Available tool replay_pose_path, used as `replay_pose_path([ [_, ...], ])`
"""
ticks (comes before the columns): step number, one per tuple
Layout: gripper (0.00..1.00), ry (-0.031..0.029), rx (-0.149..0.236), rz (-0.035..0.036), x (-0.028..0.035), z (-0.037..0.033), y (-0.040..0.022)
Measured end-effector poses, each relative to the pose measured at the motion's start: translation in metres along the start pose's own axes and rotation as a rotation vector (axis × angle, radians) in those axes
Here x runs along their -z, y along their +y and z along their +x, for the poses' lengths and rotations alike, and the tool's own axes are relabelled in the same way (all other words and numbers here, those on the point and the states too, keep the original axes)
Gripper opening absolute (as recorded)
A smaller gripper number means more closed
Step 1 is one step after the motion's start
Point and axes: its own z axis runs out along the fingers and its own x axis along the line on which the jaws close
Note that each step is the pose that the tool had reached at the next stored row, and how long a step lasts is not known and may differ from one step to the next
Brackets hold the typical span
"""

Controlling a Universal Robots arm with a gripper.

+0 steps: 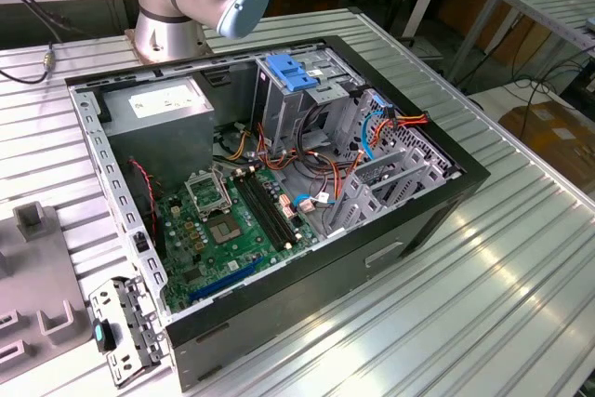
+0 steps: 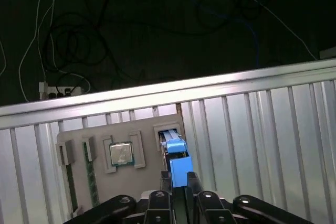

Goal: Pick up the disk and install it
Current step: 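Pick up the disk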

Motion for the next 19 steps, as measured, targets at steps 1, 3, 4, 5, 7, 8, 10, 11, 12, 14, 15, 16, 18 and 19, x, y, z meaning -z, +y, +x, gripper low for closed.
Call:
replay_pose_path([
  [1, 0.29, 0.0000, 0.000, 0.0000, -0.0019, 0.0000, -0.0001],
  [3, 0.36, 0.0000, 0.001, 0.0000, -0.0055, 0.0001, -0.0004],
  [4, 0.42, 0.0001, 0.002, -0.0001, -0.0075, 0.0002, -0.0005],
  [5, 0.47, 0.0000, 0.003, -0.0001, -0.0092, 0.0002, -0.0007],
  [7, 0.54, 0.0001, 0.004, -0.0001, -0.0129, 0.0002, -0.0009],
  [8, 0.54, 0.0002, 0.004, -0.0002, -0.0148, 0.0003, -0.0010],
  [10, 0.66, 0.0001, 0.009, -0.0002, -0.0211, 0.0004, -0.0012],
  [11, 0.66, 0.0002, 0.013, -0.0003, -0.0231, 0.0005, -0.0013],
  [12, 0.66, 0.0003, 0.016, -0.0004, -0.0249, 0.0006, -0.0013],
  [14, 0.66, 0.0008, 0.044, -0.0011, -0.0310, 0.0007, -0.0014],
  [15, 0.66, 0.0011, 0.061, -0.0015, -0.0326, 0.0008, -0.0014],
  [16, 0.66, 0.0016, 0.080, -0.0021, -0.0342, 0.0008, -0.0015],
  [18, 0.66, 0.0023, 0.116, -0.0031, -0.0372, 0.0009, -0.0016],
  [19, 0.66, 0.0025, 0.127, -0.0034, -0.0404, 0.0010, -0.0016],
])
